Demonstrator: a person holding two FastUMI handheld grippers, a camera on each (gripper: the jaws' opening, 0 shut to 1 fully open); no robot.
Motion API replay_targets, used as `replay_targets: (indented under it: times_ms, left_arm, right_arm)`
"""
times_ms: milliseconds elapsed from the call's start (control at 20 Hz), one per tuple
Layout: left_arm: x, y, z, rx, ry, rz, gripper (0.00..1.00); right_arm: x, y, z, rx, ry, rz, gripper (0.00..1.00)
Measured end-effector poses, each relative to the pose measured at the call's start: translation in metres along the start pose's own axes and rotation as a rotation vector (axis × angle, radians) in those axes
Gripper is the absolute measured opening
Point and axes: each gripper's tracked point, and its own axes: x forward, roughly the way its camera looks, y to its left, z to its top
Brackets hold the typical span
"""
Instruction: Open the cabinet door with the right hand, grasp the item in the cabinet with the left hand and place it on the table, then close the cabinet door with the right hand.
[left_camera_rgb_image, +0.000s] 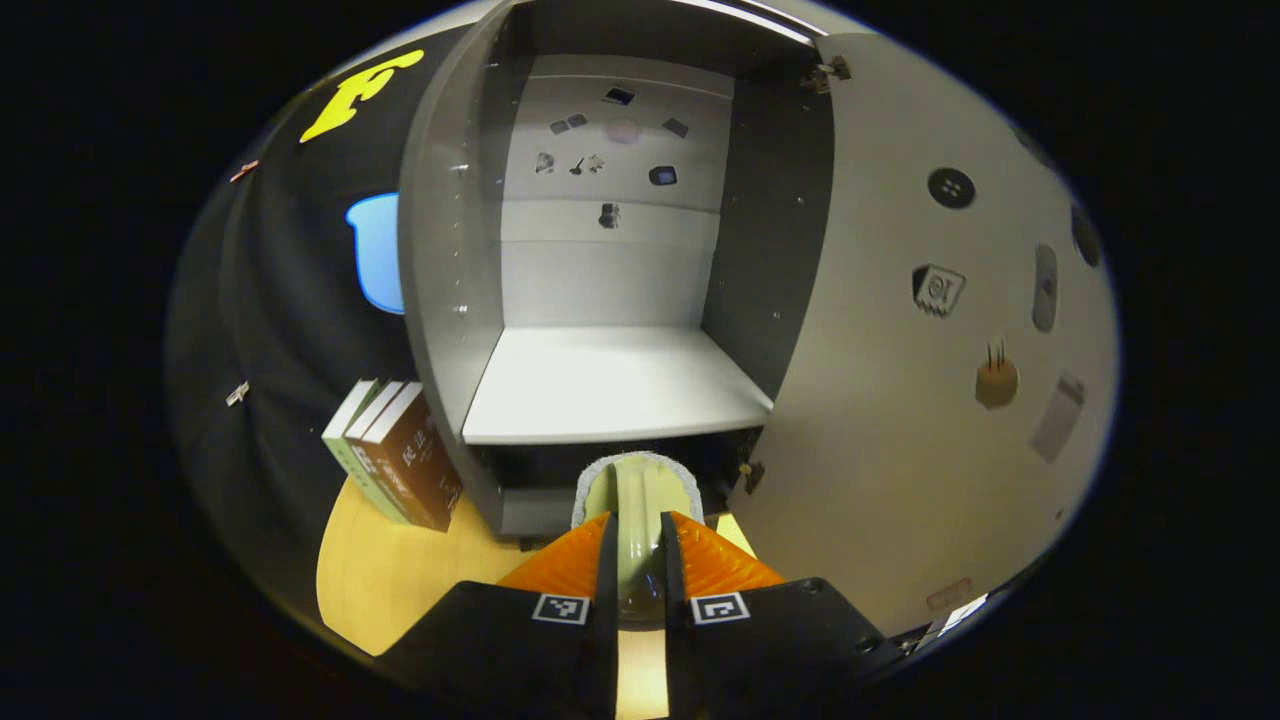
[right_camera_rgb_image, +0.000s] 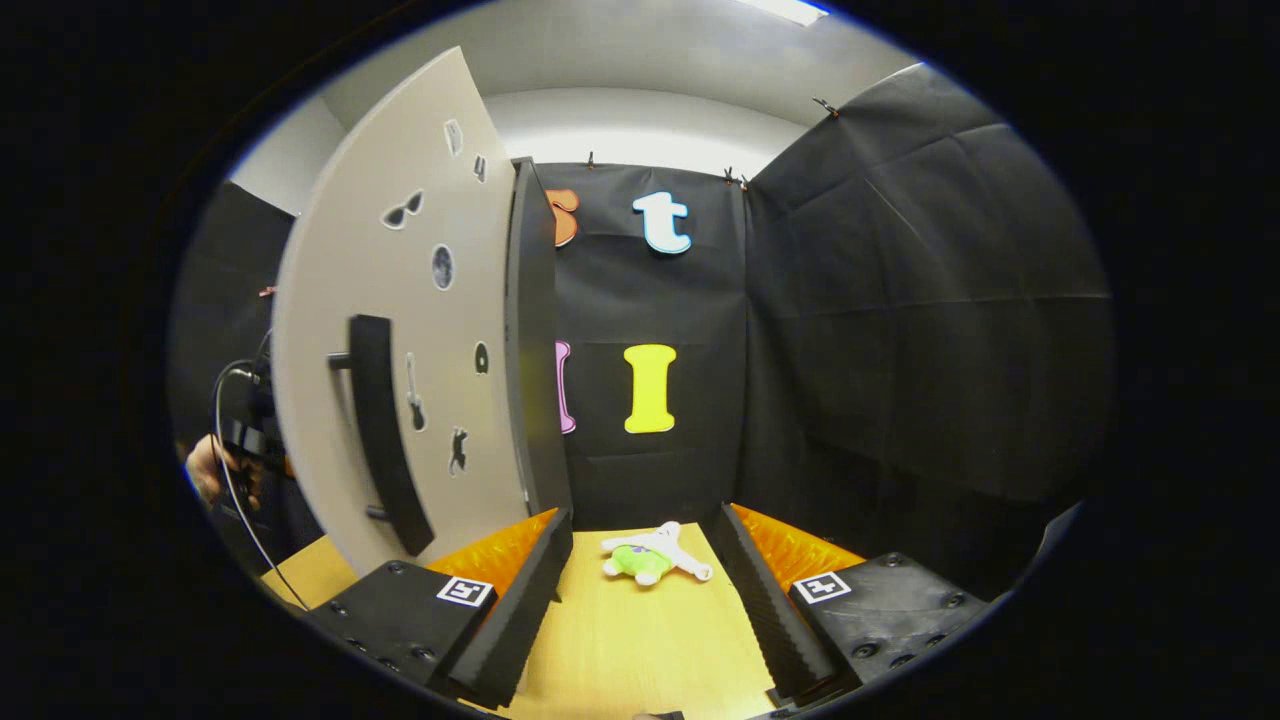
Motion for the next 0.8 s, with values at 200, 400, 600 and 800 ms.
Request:
replay_targets:
  times_ms: [200, 400, 600, 800]
  left_arm:
    - [-0.008, -0.012, -0.073, 0.019, 0.041, 0.007, 0.22]
    - [-0.001, -0.020, -0.137, 0.014, 0.081, 0.014, 0.23]
    - [0.015, -0.028, -0.179, -0.034, 0.100, 0.019, 0.22]
    - [0.033, -0.043, -0.221, -0.067, 0.125, 0.020, 0.23]
  right_arm:
    - [-0.046, 0.011, 0.003, 0.000, 0.028, 0.046, 0.93]
    - [-0.065, 0.022, -0.002, 0.021, 0.046, 0.076, 0.93]
    - [-0.061, 0.027, -0.018, 0.026, 0.081, 0.116, 0.93]
    - [-0.053, 0.027, -0.027, 0.031, 0.105, 0.146, 0.93]
